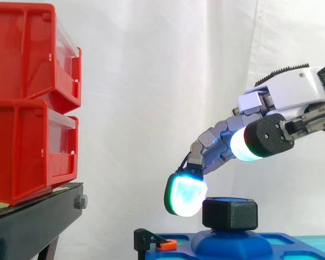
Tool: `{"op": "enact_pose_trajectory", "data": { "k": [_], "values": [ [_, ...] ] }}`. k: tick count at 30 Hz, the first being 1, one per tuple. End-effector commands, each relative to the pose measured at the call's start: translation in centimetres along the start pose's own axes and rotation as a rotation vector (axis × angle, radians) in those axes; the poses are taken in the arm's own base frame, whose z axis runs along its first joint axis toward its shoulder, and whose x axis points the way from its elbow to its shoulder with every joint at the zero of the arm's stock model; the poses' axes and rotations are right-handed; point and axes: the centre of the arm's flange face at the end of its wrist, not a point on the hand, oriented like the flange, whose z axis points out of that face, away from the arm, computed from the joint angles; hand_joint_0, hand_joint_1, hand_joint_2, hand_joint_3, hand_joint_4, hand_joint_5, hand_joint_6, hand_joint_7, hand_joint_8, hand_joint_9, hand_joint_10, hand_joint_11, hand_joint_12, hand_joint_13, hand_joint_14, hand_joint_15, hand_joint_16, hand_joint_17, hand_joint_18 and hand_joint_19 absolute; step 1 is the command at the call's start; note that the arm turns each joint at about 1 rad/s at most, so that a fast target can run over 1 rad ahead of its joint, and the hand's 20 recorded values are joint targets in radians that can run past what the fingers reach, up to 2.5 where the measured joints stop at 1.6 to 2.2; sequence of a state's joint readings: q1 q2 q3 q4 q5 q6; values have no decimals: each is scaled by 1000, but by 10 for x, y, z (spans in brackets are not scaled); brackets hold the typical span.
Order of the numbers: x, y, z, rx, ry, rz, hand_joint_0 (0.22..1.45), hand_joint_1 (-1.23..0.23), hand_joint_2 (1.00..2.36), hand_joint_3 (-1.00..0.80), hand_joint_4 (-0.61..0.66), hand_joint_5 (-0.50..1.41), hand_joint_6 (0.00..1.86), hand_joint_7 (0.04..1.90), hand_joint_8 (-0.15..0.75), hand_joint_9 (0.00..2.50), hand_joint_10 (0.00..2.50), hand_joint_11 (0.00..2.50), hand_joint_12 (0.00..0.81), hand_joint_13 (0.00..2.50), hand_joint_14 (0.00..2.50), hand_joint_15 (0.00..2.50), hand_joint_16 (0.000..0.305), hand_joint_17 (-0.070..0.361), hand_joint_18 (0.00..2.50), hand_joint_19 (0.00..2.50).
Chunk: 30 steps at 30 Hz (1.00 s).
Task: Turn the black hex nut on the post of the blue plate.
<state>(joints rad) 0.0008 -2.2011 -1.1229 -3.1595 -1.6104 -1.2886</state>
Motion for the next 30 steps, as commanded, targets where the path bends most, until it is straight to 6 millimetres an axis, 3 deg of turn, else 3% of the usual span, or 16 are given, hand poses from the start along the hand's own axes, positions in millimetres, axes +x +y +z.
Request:
{"op": "enact_pose_trajectory", "data": {
  "k": [1, 13, 21, 30],
  "values": [
    [-2, -8, -2, -5, -1, 3, 471, -276, 1000, -500, 212, -202, 502, 723, 292, 356, 0, 0, 412, 298, 2, 39, 56, 125, 179, 180],
    [-7, 5, 2, -27, -14, -1, 470, -274, 1000, -500, 213, -201, 502, 722, 292, 356, 0, 0, 412, 299, 1, 47, 56, 125, 181, 187],
    [-2, 37, 11, -53, -28, -10, 469, -274, 1000, -500, 216, -201, 502, 720, 292, 358, 0, 0, 412, 300, 0, 41, 56, 126, 180, 187],
    [4, 56, 14, -54, -23, -14, 469, -273, 1000, -500, 218, -200, 502, 723, 293, 357, 0, 0, 412, 301, 0, 41, 56, 125, 179, 187]
  ]
}}
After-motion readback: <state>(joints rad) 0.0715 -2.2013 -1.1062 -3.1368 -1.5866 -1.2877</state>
